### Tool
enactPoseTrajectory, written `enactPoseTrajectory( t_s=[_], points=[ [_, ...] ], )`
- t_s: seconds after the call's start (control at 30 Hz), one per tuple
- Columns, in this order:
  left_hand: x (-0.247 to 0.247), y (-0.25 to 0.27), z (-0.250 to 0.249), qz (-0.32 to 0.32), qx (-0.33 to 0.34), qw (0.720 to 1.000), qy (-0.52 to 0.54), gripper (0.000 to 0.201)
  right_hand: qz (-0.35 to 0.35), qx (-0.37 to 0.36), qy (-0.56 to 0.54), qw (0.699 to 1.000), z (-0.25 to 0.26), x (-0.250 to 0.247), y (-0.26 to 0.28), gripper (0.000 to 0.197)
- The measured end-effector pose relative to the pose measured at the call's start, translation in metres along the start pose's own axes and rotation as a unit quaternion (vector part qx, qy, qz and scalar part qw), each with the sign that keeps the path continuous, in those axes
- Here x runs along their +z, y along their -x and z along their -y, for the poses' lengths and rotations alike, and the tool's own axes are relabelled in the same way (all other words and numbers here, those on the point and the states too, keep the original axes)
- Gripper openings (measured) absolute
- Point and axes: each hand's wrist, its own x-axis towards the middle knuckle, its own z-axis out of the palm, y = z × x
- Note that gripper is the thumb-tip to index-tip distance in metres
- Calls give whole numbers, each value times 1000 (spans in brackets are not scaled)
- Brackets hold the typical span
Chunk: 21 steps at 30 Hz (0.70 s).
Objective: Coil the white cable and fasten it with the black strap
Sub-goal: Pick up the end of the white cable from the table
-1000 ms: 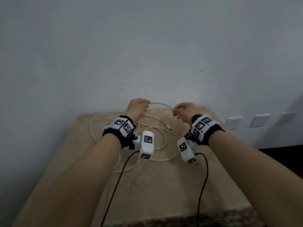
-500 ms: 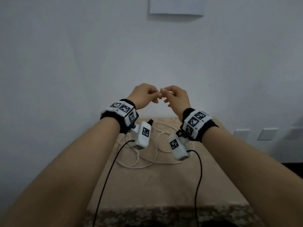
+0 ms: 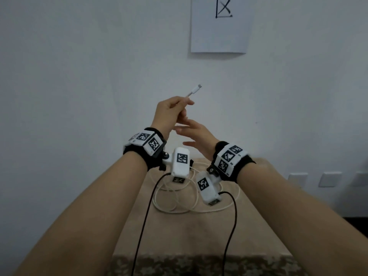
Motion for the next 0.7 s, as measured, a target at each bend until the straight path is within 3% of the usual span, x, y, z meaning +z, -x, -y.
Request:
enactPoseTrajectory(
  t_s=[0.07, 0.2, 0.33, 0.43, 0.53, 0.6, 0.7],
  points=[
    [1, 4, 1, 4, -20, 999, 32, 18, 10, -10, 53, 998, -1, 4, 1, 44],
    [0, 8, 6, 9, -45, 998, 39, 21, 14, -6, 154, 988, -6, 9, 1, 8],
    [-15, 3, 12, -52, -44, 997, 44, 21, -13, 3, 219, 976, -14, -3, -7, 10],
    [-44, -4, 13, -99, -47, 993, 36, 21, -66, 29, 166, 984, -23, -26, -9, 8],
    [-74, -4, 18, -67, -64, 995, -38, 21, -172, 63, 19, 983, -32, -54, -6, 6],
    [-88, 0, 27, -45, -84, 988, -121, 21, -195, 80, -50, 976, -33, -67, -7, 11],
    [-94, 7, 45, -37, -114, 979, -164, 21, -181, 109, 10, 977, -33, -74, -6, 13]
  ],
)
